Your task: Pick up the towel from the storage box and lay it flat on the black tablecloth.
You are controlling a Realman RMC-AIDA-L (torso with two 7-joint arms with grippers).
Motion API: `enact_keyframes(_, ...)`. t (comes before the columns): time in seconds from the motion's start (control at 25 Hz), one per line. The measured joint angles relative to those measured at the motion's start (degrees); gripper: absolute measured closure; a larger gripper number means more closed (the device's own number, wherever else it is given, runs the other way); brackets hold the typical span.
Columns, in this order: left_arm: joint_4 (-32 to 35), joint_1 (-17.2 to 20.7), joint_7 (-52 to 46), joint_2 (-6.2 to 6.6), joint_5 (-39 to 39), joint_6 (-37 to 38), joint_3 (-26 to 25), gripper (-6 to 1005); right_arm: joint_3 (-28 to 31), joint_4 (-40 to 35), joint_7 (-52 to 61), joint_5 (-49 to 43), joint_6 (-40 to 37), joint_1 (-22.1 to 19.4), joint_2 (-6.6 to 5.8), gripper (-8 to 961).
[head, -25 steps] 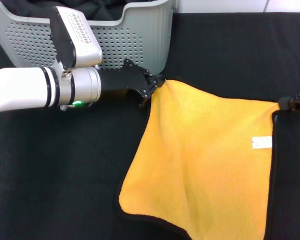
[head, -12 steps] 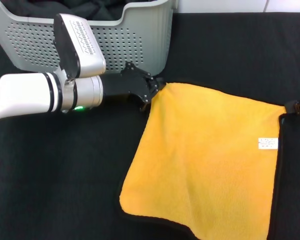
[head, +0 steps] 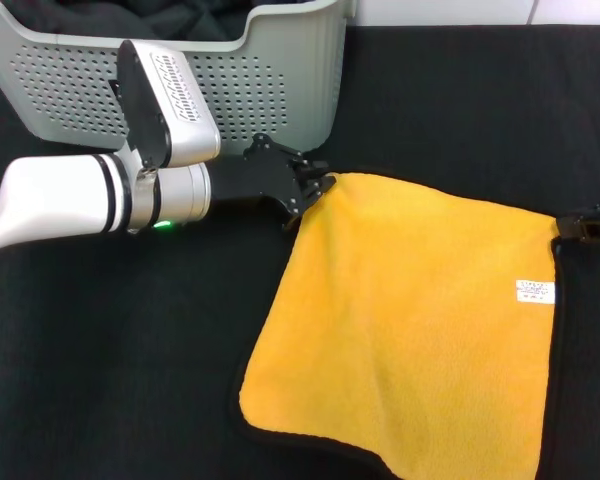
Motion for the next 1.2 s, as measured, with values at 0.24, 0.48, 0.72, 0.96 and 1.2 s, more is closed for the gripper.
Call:
enact_keyframes(0.24, 0.00, 0.55, -0.51, 0.03, -0.29, -0.57, 0.00, 784, 0.13, -4.85, 0.02, 0.33, -0.31, -3.30, 1.01, 715)
enact_keyframes(0.48, -0.27, 2.74, -1.20, 0.17, -3.99, 1.69, 0.00, 656, 2.24, -13.34, 0.33, 0.31, -1.18, -8.25, 3.24, 579)
enact_keyframes(0.72, -4.18, 6.26, -4.71, 0.64, -7.34, 12.04, 0.00, 472, 7.74, -22.30, -0.24, 3.57, -7.94, -12.63, 5.24, 423)
enact_keyframes(0.96, -8.06, 10.44, -8.74, 1.07, -11.22, 25.67, -0.01, 215, 8.42, -22.98, -6.43, 16.18, -13.40, -15.04, 4.93, 219)
enact_keyframes(1.2, -9.94, 12.33, -13.29, 2.89, -12.56, 43.42, -0.01, 106, 7.70, -22.61, -15.51, 25.01, -19.77, -14.71, 5.32, 119)
